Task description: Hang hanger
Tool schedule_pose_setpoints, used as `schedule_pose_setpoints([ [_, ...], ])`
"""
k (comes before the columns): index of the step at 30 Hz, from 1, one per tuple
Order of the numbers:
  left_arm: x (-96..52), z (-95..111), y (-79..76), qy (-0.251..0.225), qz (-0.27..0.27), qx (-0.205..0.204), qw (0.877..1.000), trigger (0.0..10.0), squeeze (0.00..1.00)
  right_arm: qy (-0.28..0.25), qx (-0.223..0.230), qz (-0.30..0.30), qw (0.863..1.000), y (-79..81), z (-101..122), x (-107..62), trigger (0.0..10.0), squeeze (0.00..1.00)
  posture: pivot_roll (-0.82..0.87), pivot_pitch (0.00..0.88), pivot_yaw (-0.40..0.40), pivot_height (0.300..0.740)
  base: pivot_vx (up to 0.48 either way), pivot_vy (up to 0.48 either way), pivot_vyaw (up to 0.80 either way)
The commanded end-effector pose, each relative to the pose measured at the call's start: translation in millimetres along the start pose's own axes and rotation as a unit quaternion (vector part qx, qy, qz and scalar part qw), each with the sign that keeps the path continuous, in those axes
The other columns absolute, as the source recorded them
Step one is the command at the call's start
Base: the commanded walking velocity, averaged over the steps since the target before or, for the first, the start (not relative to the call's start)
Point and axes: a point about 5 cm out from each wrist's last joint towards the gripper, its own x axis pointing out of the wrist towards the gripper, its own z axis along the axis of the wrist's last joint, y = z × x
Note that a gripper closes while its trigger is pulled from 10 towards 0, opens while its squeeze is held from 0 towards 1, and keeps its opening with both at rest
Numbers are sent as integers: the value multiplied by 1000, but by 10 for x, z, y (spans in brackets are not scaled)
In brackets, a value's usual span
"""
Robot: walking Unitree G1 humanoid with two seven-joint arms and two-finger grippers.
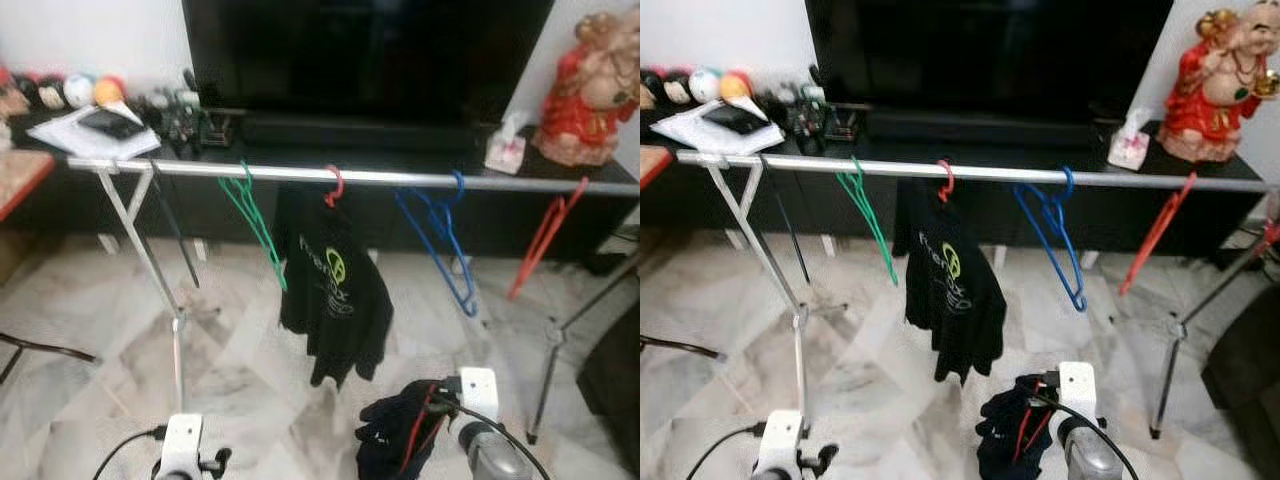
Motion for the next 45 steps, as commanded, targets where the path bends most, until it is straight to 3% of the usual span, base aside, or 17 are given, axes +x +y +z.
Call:
schedule_pose_setpoints([
  [1, -11, -83, -100, 18, -19, 5, 1000, 10000, 0, 21, -3, -17, 1000, -94, -81, -40, 10000, 0, -106, 0, -45, 740, 296, 0, 0],
  [9, -9, -72, -95, 16, -22, 17, 999, 10000, 0, 98, 7, -48, 994, -155, -422, -174, 10000, 0, -91, 0, -45, 740, 285, 0, 0],
  [14, -1, -20, -144, 0, -46, 49, 998, 10000, 0, 136, 7, -55, 989, -181, -629, -285, 10000, 0, -83, 0, -45, 740, 52, 0, 0],
  [22, -3, -19, -132, -3, -43, 41, 998, 10000, 0, 137, 15, -60, 989, -178, -643, -291, 10000, 0, -84, 0, -43, 740, 0, 0, 0],
  [28, -1, -11, -143, -3, -48, 59, 997, 10000, 0, 137, 16, -63, 988, -193, -645, -296, 10000, 0, -87, 0, -44, 740, 0, 0, 0],
  [45, -4, -12, -136, -7, -45, 60, 997, 10000, 0, 103, 25, -81, 991, -267, -525, -261, 10000, 0, -86, 0, -45, 740, 0, -382, 0],
])
